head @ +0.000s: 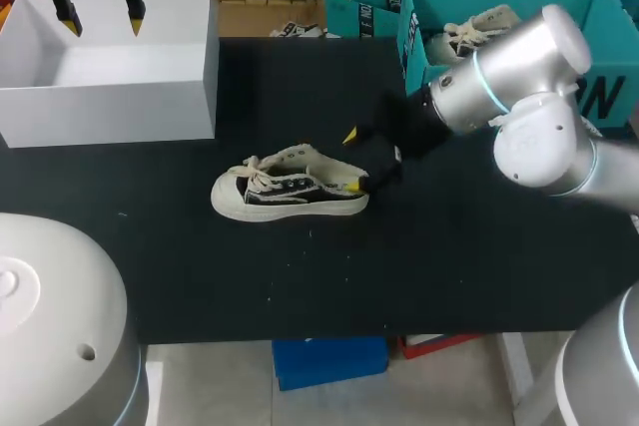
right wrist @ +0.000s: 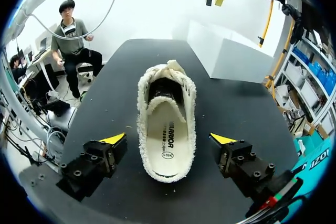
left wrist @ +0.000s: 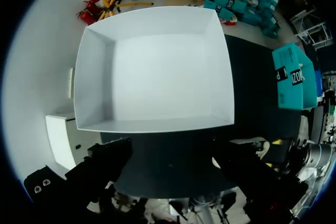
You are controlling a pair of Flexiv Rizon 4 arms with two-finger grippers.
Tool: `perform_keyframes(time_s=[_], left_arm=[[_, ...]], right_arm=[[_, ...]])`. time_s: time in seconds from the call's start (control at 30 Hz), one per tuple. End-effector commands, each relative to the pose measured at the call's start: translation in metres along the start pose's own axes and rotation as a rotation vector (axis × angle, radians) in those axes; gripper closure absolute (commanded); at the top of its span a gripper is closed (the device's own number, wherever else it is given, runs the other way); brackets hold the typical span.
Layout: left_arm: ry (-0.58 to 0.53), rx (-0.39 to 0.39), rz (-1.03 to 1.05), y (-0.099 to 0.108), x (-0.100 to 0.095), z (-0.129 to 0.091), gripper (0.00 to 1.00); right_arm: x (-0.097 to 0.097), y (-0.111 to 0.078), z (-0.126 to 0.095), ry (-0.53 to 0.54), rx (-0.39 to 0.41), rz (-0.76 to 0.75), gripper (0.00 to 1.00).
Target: Take the shoe out of the shoebox, open the shoe tongue, remove and reinsert the insole, then place the shoe into the shoebox
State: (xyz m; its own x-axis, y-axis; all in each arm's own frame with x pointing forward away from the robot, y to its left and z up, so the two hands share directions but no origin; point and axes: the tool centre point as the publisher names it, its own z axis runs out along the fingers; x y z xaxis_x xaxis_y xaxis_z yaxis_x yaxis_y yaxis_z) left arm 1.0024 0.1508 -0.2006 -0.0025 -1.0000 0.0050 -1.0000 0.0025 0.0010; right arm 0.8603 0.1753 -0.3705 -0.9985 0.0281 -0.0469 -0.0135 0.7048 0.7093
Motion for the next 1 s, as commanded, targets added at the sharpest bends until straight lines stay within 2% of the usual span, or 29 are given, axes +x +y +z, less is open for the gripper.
perform_keyframes(time_s=[0.03, 0.3, 1.0], left_arm=[[-0.003, -0.001, -0.001, 0.001, 0.001, 0.0, 0.0], [-0.003, -0.001, -0.001, 0.001, 0.001, 0.0, 0.0], [-0.003, -0.001, -0.001, 0.001, 0.001, 0.0, 0.0]], right_arm=[[0.002, -0.006, 0.016, -0.005, -0.023, 0.005, 0.0], [0.007, -0.018, 0.029, -0.005, -0.051, 0.043, 0.0], [0.006, -0.037, 0.051, 0.016, -0.088, 0.064, 0.0]])
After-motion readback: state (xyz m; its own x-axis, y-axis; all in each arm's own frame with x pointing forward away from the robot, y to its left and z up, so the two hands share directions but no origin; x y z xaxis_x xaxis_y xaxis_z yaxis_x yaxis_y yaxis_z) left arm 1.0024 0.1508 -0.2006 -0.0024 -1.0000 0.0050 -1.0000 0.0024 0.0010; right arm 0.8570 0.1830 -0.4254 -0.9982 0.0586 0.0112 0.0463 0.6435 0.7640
